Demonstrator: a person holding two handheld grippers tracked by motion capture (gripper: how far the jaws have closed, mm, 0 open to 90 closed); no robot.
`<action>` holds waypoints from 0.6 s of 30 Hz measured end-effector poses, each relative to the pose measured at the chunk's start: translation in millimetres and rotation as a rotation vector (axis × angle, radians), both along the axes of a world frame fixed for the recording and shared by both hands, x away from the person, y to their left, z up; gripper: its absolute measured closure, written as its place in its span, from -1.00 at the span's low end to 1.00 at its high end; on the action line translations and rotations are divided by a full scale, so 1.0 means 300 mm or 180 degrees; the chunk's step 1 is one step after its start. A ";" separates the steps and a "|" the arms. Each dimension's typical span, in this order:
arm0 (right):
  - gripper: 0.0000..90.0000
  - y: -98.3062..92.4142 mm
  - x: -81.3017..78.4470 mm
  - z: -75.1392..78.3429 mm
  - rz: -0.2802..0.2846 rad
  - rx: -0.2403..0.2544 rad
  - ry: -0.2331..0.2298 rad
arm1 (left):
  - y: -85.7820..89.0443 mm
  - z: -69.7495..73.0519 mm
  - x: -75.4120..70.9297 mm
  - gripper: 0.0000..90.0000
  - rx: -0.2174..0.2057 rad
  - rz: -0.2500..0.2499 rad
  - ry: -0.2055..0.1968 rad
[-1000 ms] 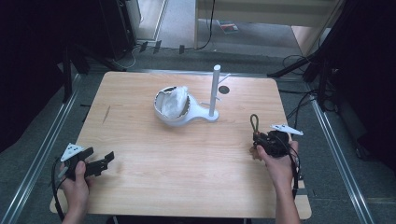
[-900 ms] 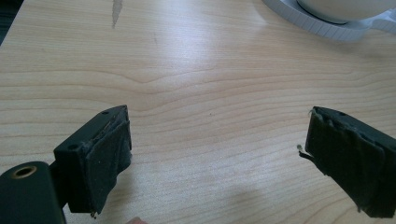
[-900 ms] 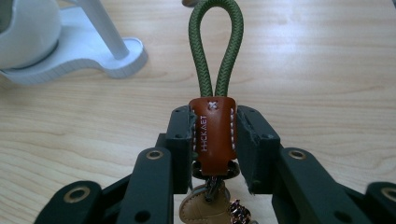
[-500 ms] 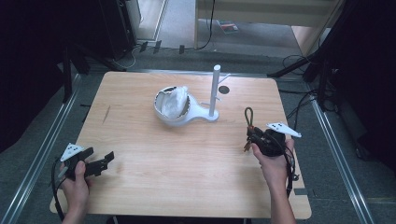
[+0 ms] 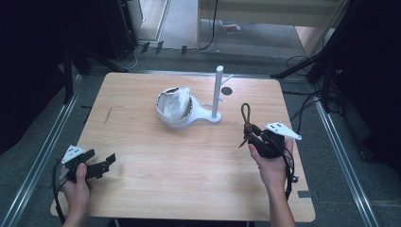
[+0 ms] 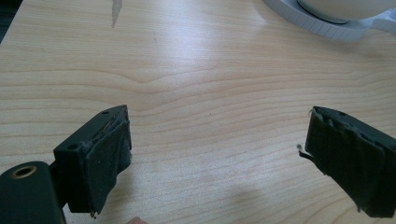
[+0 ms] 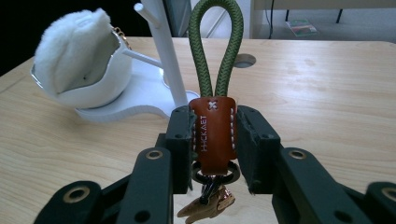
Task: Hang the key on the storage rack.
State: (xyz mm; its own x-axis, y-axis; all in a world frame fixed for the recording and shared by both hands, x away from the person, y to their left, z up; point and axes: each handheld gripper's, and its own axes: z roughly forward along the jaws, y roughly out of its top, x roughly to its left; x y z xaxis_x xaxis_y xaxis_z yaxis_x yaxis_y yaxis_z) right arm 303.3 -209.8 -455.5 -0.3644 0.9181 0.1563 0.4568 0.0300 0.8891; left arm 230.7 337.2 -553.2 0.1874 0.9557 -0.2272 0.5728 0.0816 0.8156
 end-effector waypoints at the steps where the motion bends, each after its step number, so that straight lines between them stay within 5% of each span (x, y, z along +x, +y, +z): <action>1: 0.52 0.005 -0.001 0.001 0.0005 0.0001 -0.0011 | 0.000 0.000 0.000 -0.83 0.0000 0.0000 0.0000; 18: 0.52 0.088 -0.018 0.001 0.0134 0.0117 -0.0396 | -0.002 0.000 0.001 -0.83 0.0006 0.0012 0.0002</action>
